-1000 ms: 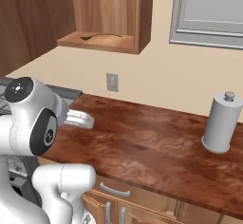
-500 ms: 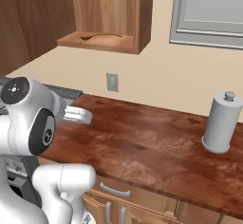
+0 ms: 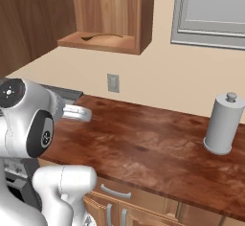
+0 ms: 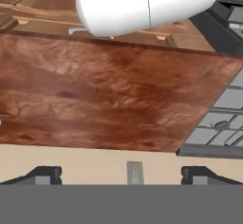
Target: Organize the utensils by type. Pick up the wooden spoons from the counter and place them in the open cabinet. Then pick up the metallic utensils from the counter and place them in the open drawer.
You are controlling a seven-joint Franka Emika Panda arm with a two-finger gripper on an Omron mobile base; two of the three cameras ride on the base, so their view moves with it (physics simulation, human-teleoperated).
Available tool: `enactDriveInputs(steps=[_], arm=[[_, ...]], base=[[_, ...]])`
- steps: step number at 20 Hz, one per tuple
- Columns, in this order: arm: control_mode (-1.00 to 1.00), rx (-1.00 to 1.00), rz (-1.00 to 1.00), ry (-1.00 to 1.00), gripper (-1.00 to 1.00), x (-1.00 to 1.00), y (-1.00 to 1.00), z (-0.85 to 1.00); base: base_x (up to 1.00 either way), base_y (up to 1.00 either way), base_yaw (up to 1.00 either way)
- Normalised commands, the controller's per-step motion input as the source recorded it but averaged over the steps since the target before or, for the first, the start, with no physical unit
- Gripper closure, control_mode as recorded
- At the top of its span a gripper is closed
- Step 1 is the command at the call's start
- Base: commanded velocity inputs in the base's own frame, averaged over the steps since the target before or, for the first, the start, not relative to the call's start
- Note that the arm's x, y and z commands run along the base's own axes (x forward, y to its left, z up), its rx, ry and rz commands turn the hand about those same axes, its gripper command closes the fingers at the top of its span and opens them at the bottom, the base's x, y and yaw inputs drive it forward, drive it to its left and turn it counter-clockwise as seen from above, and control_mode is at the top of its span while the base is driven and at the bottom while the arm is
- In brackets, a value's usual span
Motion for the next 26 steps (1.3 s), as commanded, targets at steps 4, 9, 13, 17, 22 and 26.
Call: enactDriveInputs(steps=[4,9,13,17,22,26], arm=[[1.00,0.00,0.00,-0.08,-1.00,-0.04,0.04,-0.09],[1.00,0.00,0.00,0.00,-1.00,0.00,0.00,0.00],[1.00,0.00,0.00,0.00,-1.00,0.00,0.00,0.00],[1.00,0.00,0.00,0.00,-1.00,0.00,0.00,0.00],[1.00,0.00,0.00,0.00,-1.00,0.00,0.00,0.00],[1.00,0.00,0.00,0.00,-1.00,0.00,0.00,0.00]], base=[[-0.05,0.06,0.00],[-0.32,0.02,0.07],[-0.42,0.00,0.25],[-0.39,0.00,0.30],[-0.27,0.02,0.38],[-0.33,0.02,0.47]])
